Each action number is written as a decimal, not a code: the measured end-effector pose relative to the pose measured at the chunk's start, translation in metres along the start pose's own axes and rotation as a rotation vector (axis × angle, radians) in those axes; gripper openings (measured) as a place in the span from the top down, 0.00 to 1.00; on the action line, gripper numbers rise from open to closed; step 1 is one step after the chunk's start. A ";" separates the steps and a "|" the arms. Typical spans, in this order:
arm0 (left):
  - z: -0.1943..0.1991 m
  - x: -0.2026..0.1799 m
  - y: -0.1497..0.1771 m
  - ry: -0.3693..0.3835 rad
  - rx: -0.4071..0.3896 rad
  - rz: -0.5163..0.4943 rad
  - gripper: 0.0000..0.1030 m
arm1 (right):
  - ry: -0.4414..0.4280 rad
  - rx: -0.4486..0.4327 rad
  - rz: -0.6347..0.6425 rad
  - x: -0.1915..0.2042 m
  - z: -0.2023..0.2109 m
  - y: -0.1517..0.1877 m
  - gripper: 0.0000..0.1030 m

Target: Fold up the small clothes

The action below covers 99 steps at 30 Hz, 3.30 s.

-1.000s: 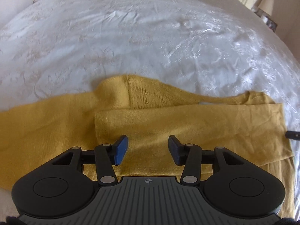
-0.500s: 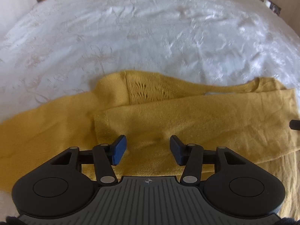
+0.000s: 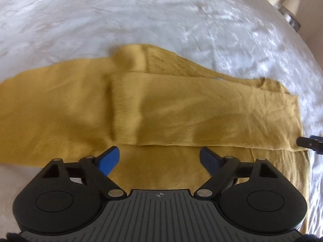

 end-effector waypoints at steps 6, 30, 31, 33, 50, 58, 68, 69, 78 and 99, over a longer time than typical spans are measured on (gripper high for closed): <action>0.038 0.069 0.020 -0.068 -0.064 0.181 0.09 | -0.070 -0.017 -0.040 0.031 0.025 0.006 0.01; 0.067 0.347 -0.007 -0.291 -0.212 0.601 0.08 | -0.157 0.063 0.065 0.181 0.037 0.035 0.01; 0.063 0.350 -0.011 -0.289 -0.211 0.598 0.08 | -0.152 0.070 0.066 0.183 0.036 0.035 0.01; 0.057 0.360 -0.015 -0.275 -0.203 0.600 0.10 | -0.149 0.078 0.070 0.187 0.036 0.038 0.01; 0.132 0.258 -0.076 -0.183 -0.433 0.450 0.94 | -0.181 0.117 0.031 0.175 0.029 0.055 0.01; 0.148 0.075 -0.111 0.045 -0.481 0.196 0.94 | -0.213 0.077 -0.019 0.143 0.040 0.053 0.01; 0.072 -0.099 -0.079 0.221 -0.311 0.007 0.74 | -0.201 0.036 -0.110 0.087 0.049 0.051 0.01; 0.067 -0.107 -0.075 0.234 -0.292 -0.007 0.70 | -0.200 0.037 -0.117 0.082 0.049 0.052 0.01; 0.061 -0.106 -0.045 0.104 -0.274 -0.155 0.43 | -0.211 0.017 -0.146 0.056 0.042 0.039 0.01; -0.027 0.000 0.006 -0.063 0.001 0.008 0.09 | -0.303 0.078 -0.051 0.084 -0.064 -0.057 0.01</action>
Point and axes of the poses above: each gripper's, at about its wrist camera, not at the fingertips, and z roughly against the way its jaws point, x to its left, y to its underside, the point moved 7 cm from there along -z, roughly the way its jaws point, and after that the axes turned 6 degrees about -y, right-handed, at the moved point
